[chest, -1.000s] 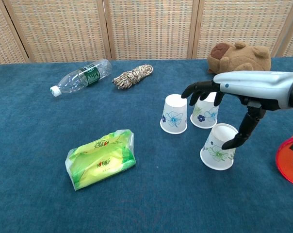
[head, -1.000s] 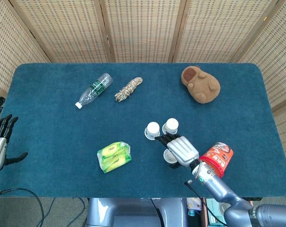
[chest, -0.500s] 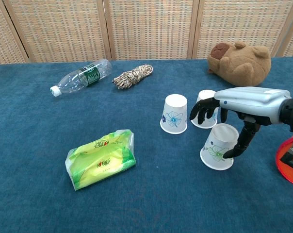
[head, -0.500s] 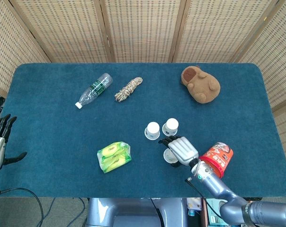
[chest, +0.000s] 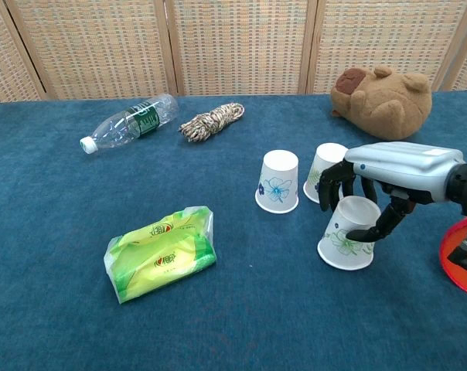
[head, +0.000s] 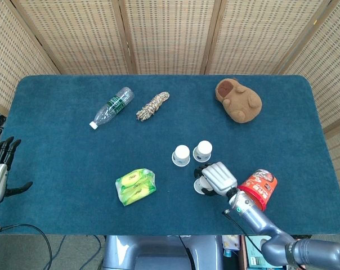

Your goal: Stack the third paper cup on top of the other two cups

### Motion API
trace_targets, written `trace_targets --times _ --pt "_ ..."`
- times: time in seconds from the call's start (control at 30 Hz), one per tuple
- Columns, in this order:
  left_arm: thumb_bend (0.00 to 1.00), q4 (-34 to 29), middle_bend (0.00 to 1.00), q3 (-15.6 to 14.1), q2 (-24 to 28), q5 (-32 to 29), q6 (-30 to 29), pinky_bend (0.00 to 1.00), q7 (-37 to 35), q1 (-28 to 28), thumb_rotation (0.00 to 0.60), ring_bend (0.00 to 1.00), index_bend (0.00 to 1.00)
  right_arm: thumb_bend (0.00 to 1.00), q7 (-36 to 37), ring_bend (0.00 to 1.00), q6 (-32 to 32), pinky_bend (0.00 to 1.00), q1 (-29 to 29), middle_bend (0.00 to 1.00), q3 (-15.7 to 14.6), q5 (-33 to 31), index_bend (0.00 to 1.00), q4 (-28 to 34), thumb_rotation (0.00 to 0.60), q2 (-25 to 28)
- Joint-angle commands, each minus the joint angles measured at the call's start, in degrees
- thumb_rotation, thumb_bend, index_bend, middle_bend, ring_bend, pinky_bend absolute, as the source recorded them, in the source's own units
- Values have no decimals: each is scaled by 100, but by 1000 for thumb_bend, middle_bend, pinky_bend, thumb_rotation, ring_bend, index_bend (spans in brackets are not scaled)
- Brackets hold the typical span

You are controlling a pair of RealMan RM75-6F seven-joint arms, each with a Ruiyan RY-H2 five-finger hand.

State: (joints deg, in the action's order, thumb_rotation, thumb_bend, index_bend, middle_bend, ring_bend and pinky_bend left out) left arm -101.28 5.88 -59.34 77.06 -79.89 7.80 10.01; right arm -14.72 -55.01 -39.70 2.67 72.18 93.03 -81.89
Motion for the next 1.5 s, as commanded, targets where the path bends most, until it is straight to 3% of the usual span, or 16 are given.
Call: trace_targets --times 0.03,0.17,0.4,0.6,0.77,1.23,1.5 --pt "163 -12 0 0 2 -14 8 0 18 3 600 0 0 454 55 435 -69 554 30 545 42 64 445 152 600 102" --pt "162 -21 0 -2 2 -25 23 0 35 11 600 0 0 459 83 435 -242 554 57 547 158 205 445 492 600 382" --pt "163 -38 0 -4 -8 -37 39 0 79 25 600 0 0 459 -5 435 -503 554 -10 546 658 170 445 1241 600 1091" --pt "163 -48 0 -6 -8 -53 54 0 113 35 600 0 0 459 -312 435 -217 554 -397 545 1220 -578 445 1375 600 1415" --pt "163 -46 0 5 -6 -99 86 0 119 50 600 0 0 459 -650 435 -5 554 -709 545 1448 -1330 445 1349 600 1403" --pt "163 -74 0 5 60 -159 161 0 63 67 600 0 0 459 -1303 435 62 554 -1239 544 1362 -2454 445 723 600 784" --pt "163 -73 0 6 54 -170 159 0 57 69 600 0 0 459 -1550 435 -41 554 -1412 544 1270 -2707 445 567 600 484"
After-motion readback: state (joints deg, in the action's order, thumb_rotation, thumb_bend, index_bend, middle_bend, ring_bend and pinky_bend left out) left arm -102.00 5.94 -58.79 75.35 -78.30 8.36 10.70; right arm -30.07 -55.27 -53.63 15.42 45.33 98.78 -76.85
